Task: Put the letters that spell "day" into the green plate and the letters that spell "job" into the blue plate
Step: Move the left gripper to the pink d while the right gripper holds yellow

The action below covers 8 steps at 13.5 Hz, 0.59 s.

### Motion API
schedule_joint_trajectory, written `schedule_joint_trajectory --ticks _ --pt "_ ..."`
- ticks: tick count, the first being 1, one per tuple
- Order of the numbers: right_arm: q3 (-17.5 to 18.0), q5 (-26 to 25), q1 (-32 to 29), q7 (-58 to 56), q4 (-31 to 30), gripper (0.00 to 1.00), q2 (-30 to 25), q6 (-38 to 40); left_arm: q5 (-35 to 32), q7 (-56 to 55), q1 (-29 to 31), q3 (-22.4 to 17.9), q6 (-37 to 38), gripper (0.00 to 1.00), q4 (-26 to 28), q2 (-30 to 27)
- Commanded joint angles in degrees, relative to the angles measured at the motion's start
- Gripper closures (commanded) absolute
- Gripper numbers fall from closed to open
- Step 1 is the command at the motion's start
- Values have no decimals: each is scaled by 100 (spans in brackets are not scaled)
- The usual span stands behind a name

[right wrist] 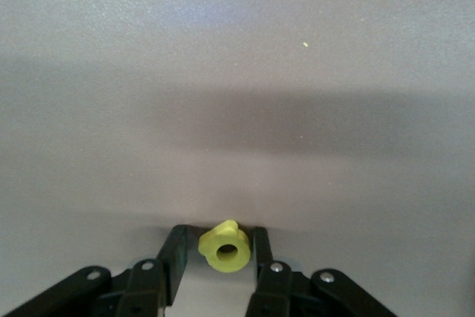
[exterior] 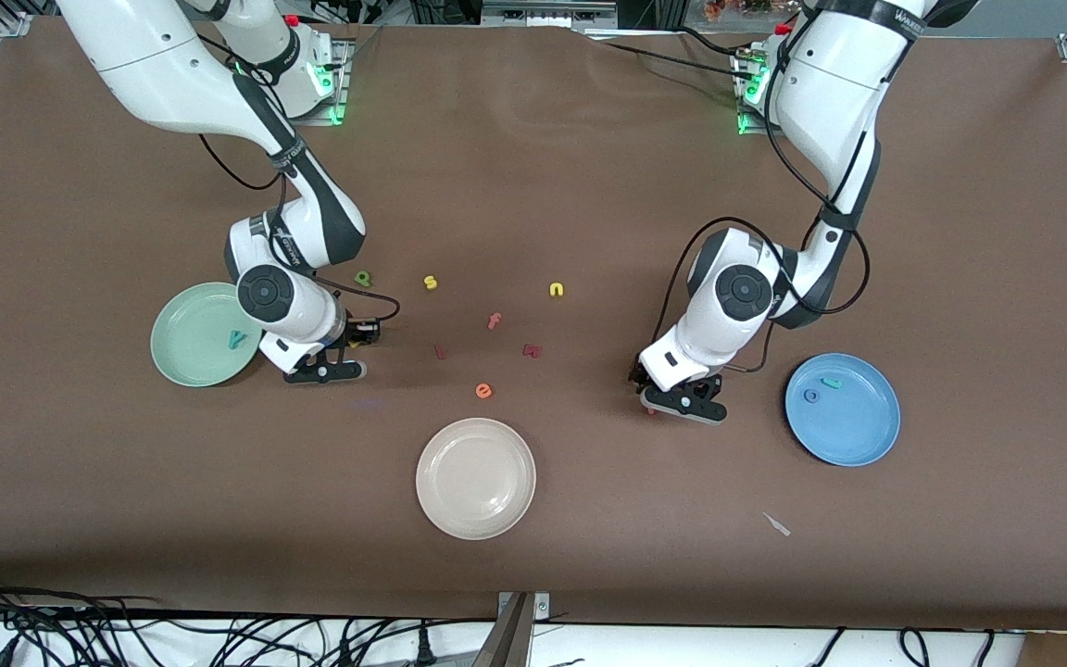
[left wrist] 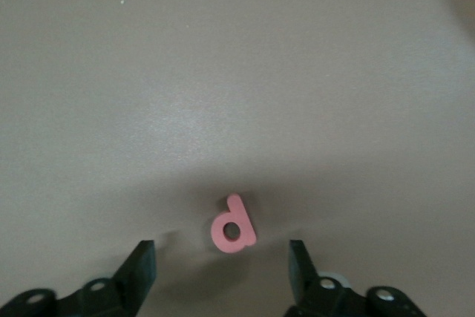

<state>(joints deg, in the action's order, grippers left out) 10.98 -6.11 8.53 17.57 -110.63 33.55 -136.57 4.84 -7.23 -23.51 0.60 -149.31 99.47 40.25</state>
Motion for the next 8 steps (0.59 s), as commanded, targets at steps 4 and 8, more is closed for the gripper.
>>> schedule_joint_trajectory --ticks 4,8 --pt "18 83 -1 -43 -20 65 56 -89 122 3 -119 -122 -116 26 -287 290" --pt "18 75 -1 -60 -20 68 64 -89 122 -6 -128 -139 -125 29 -305 343"
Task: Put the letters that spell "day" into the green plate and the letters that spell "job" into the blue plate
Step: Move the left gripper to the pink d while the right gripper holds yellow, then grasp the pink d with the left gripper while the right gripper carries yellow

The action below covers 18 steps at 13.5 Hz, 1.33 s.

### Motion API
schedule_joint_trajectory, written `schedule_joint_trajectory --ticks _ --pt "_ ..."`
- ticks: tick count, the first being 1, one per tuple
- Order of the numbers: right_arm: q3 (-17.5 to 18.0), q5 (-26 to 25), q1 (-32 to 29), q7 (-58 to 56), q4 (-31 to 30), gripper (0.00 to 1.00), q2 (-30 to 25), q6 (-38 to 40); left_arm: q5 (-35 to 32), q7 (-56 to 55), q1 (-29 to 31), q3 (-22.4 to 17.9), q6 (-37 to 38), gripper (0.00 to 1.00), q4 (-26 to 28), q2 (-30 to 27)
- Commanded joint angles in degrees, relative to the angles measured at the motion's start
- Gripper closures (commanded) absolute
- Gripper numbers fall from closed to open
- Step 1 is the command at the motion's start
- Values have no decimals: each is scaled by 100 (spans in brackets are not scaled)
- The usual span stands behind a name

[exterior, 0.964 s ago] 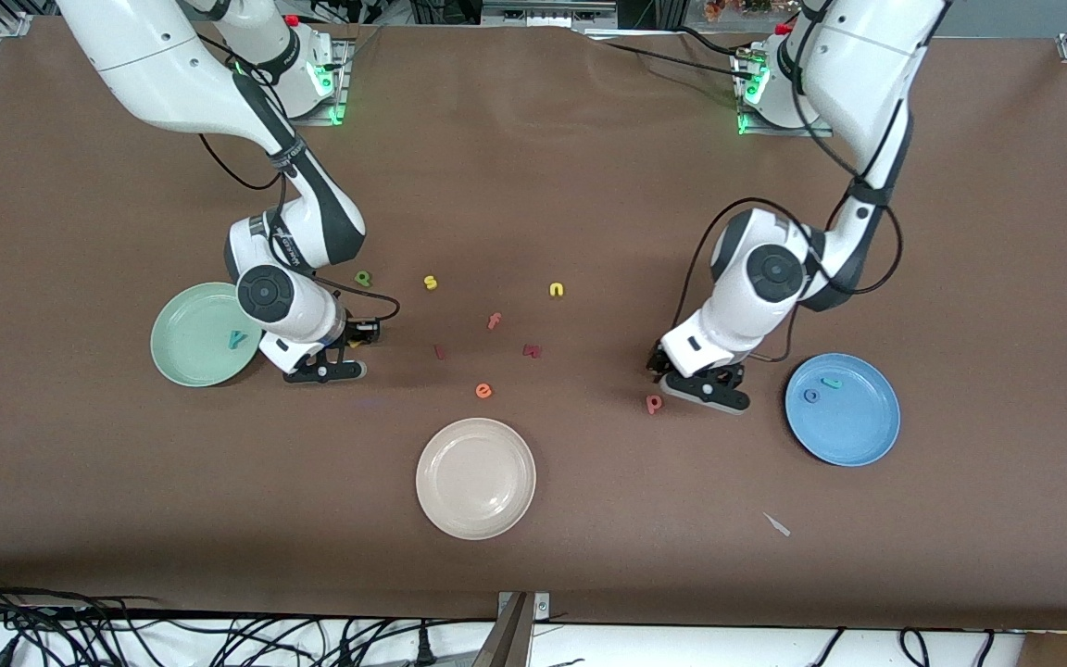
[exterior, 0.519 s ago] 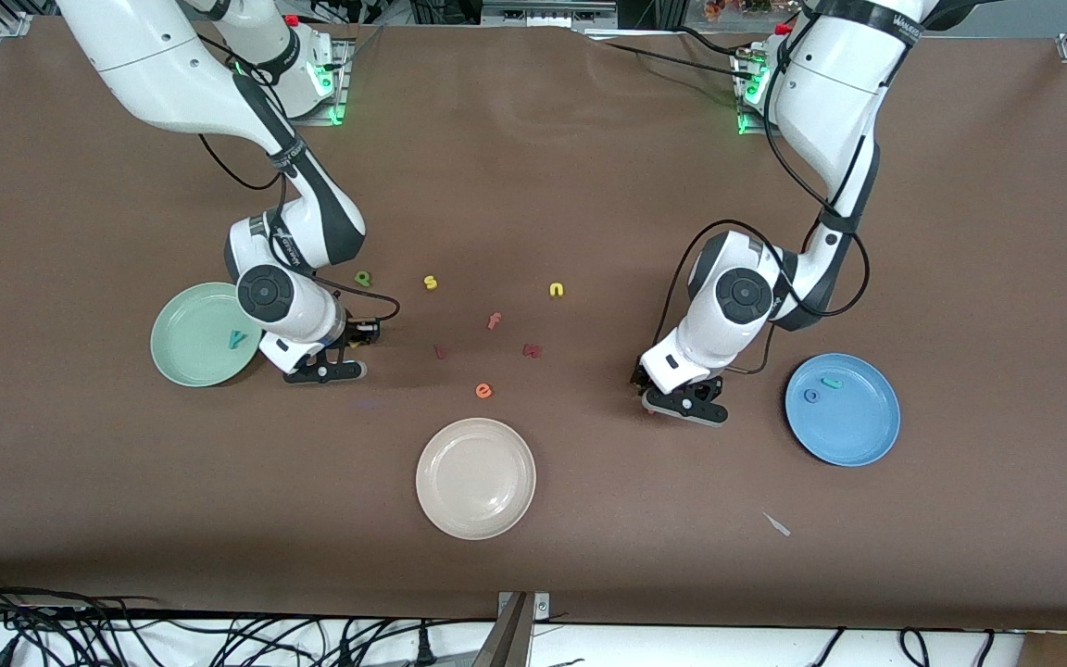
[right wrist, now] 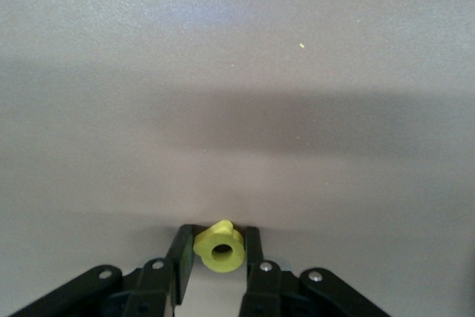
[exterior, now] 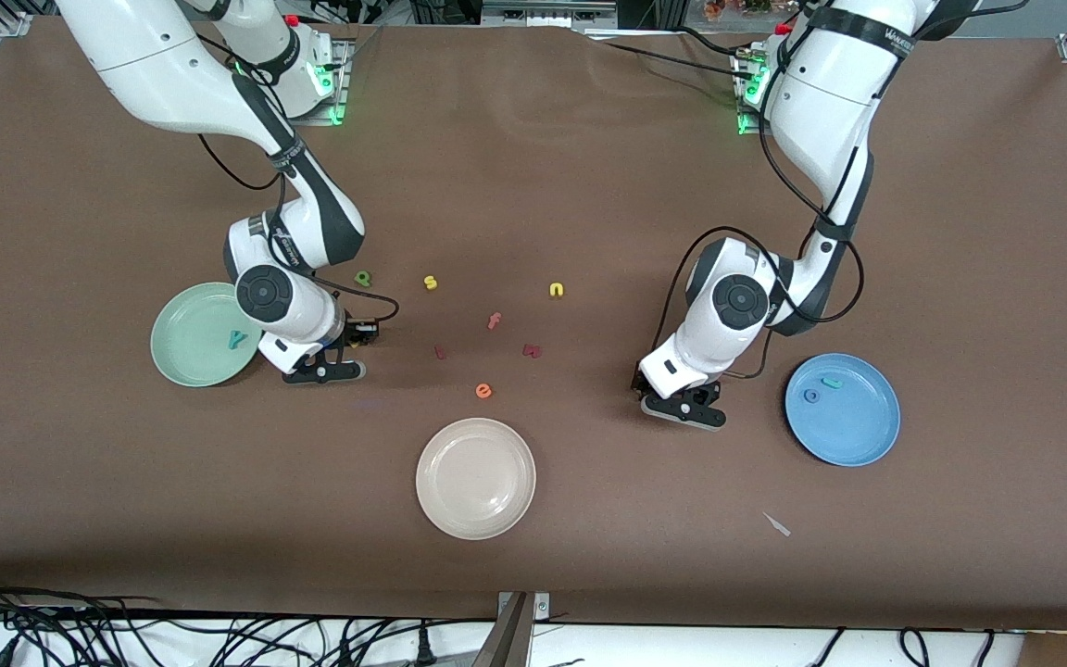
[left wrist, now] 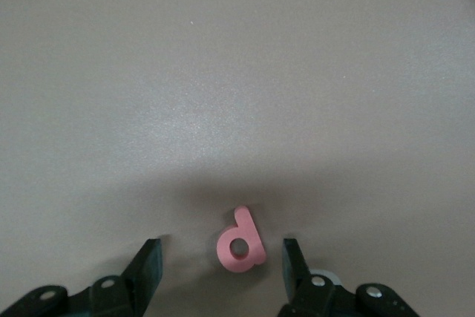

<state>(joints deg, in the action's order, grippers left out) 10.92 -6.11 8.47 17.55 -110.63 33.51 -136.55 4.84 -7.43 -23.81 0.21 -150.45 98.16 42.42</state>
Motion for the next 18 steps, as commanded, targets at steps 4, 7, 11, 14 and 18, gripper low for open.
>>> schedule_joint_trajectory --ticks 4,7,11,14,18 --pt "24 75 6 -50 15 75 59 -48 122 22 -133 -144 -11 52 -191 170" --pt "33 75 14 -111 94 75 33 -21 122 22 -133 -179 -11 59 -218 188" --pt "7 66 -20 -400 445 75 -133 802 78 66 -133 -197 -20 79 -218 179" --pt "-291 66 -65 -1206 499 75 -371 1304 69 84 -133 -215 -20 100 -209 109" --pt "-766 66 -65 -2201 253 75 -687 1454 43 818 472 -189 759 100 334 -951"
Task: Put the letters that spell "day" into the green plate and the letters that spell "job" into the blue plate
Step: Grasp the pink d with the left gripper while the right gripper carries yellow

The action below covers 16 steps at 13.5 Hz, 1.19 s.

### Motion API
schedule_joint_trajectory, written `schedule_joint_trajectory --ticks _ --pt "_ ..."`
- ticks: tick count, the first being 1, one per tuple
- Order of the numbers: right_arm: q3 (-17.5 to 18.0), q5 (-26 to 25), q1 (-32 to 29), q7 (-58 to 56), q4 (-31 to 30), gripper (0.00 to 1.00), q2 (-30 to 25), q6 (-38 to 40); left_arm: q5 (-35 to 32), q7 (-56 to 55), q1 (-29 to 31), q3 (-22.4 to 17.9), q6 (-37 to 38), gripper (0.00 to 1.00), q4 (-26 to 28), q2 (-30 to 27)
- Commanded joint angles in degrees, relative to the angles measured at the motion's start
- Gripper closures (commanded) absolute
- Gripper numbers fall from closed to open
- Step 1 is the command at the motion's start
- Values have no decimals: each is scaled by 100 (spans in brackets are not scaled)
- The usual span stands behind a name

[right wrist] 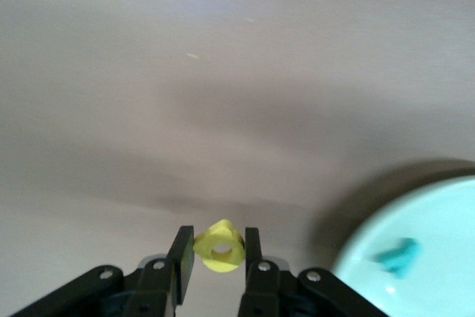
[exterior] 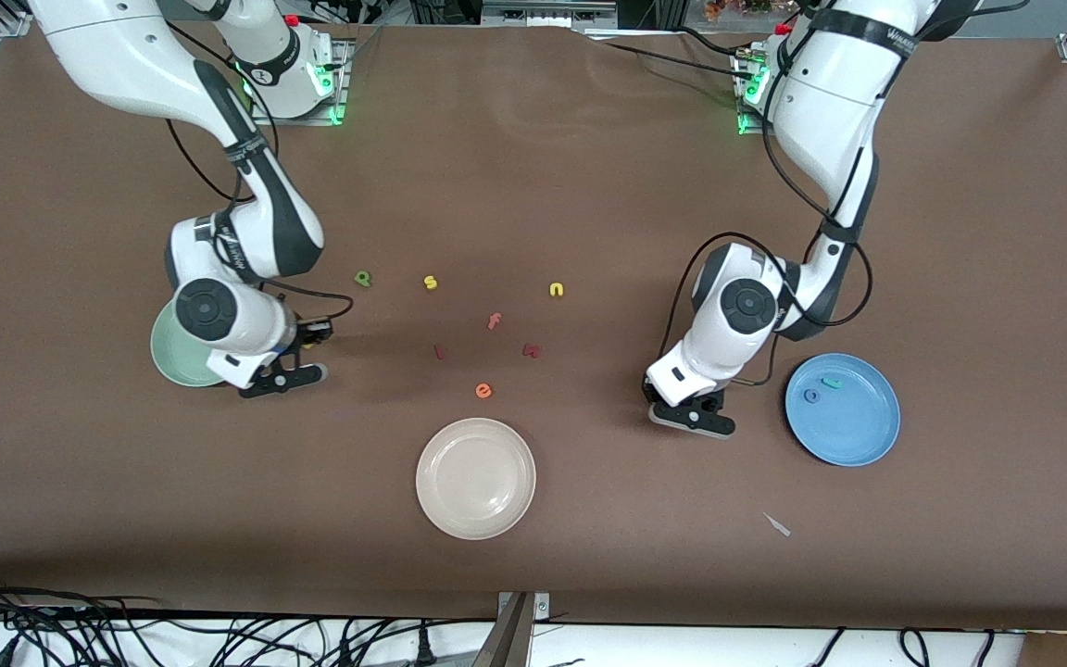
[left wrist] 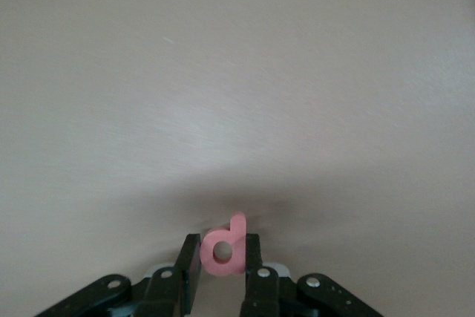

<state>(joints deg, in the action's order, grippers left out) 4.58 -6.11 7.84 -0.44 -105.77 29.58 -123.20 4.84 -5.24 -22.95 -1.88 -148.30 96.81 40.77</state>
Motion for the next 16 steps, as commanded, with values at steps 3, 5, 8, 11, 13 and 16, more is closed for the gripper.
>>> schedule_joint_trajectory --ticks 3,5,8,11,13,16 --pt "-615 49 -2 -983 -278 75 -435 481 52 1620 1036 29 802 100 1381 -1675" --pt "-914 75 -11 -1238 -313 75 -374 481 52 2365 1432 21 811 100 1716 -1975" --pt "-1100 84 -80 -1283 -357 67 -225 472 61 3535 1986 -5 776 100 1727 -1933" --pt "-1091 406 -169 -1186 -330 0 -180 446 70 3917 2014 -137 750 99 1359 -1608" --pt "-978 470 -107 -951 -391 0 -382 490 70 3925 2014 -207 671 94 1130 -1379" --pt "-679 514 -107 -337 -523 0 -645 683 105 4084 2005 -278 662 81 936 -1168"
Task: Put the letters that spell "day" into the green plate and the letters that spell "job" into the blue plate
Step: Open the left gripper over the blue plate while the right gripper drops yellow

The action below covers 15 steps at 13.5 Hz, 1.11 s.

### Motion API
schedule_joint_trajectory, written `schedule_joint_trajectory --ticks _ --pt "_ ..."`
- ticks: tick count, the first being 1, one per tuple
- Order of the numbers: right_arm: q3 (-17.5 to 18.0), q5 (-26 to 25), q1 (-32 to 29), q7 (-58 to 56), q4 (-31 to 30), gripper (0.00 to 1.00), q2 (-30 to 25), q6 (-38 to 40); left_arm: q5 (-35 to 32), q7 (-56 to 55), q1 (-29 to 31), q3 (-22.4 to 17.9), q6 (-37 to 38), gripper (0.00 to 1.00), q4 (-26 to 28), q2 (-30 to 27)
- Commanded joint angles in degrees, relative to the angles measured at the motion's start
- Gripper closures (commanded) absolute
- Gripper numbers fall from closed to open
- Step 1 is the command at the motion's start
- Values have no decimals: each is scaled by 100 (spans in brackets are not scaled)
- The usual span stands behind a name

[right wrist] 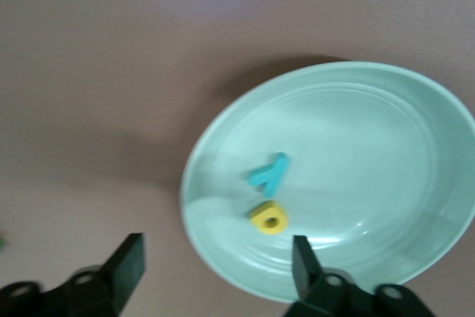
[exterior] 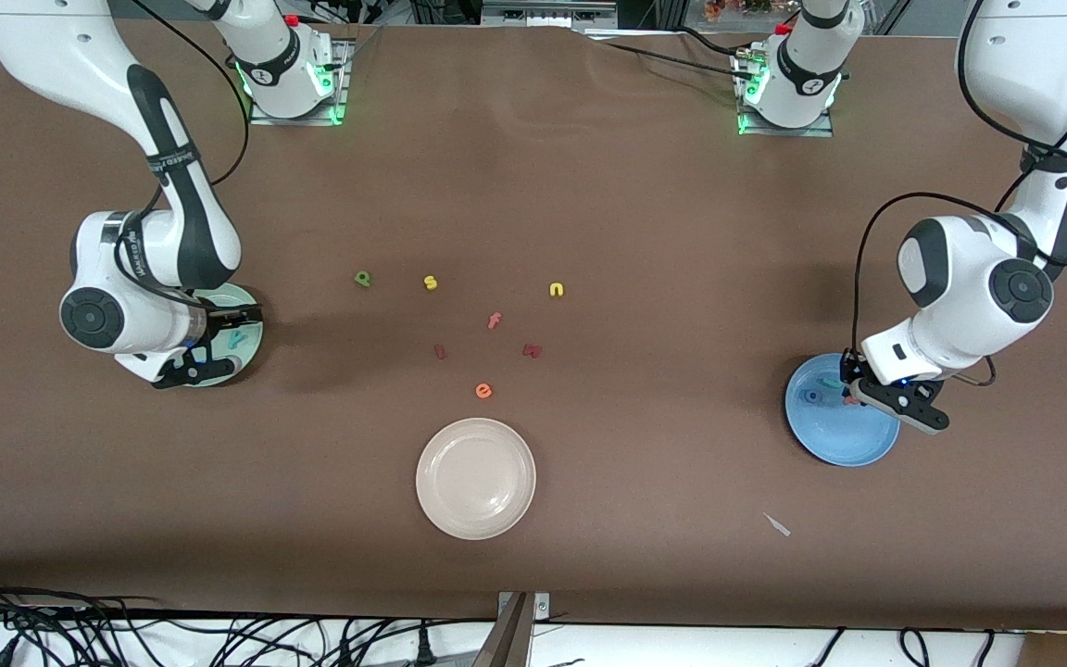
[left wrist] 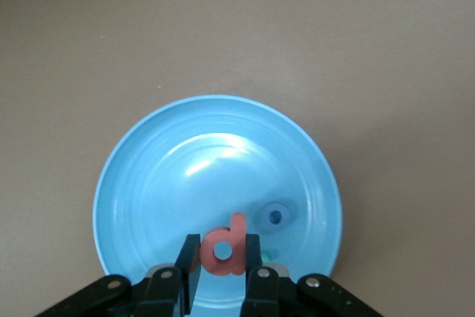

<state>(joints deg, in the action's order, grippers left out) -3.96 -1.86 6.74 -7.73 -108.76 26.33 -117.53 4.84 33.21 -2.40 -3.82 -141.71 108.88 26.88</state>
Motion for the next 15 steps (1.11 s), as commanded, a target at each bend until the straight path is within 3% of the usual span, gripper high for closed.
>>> schedule_joint_trajectory --ticks 1,2,3,5,6,8,11,13,15 --pt "342 89 3 613 -407 0 -460 64 114 239 -50 -84 3 62 -280 230" --pt "439 89 3 841 -670 0 -653 -85 131 239 -50 -84 -5 30 -280 274" --pt "553 89 3 1061 -968 0 -899 -312 140 230 -50 -84 -14 12 -280 283" --pt "843 89 3 1666 -1461 0 -1234 -629 140 230 -50 -93 -14 12 -289 274" --pt "1018 98 3 1904 -1698 0 -1392 -840 140 169 -59 -93 -14 1 -289 266" --pt "1352 90 3 2458 -2025 0 -1542 -1087 123 125 -111 -93 -5 0 -202 161" --pt "1582 89 3 2891 -2517 0 -1885 -1517 132 134 -243 -23 -5 0 474 -155" --pt "1644 90 3 3075 -2850 0 -1868 -2138 132 134 -147 118 74 0 1271 -1257" --pt "1732 89 3 3172 -3254 0 -1746 -2983 132 160 -24 136 91 0 1452 -1991"
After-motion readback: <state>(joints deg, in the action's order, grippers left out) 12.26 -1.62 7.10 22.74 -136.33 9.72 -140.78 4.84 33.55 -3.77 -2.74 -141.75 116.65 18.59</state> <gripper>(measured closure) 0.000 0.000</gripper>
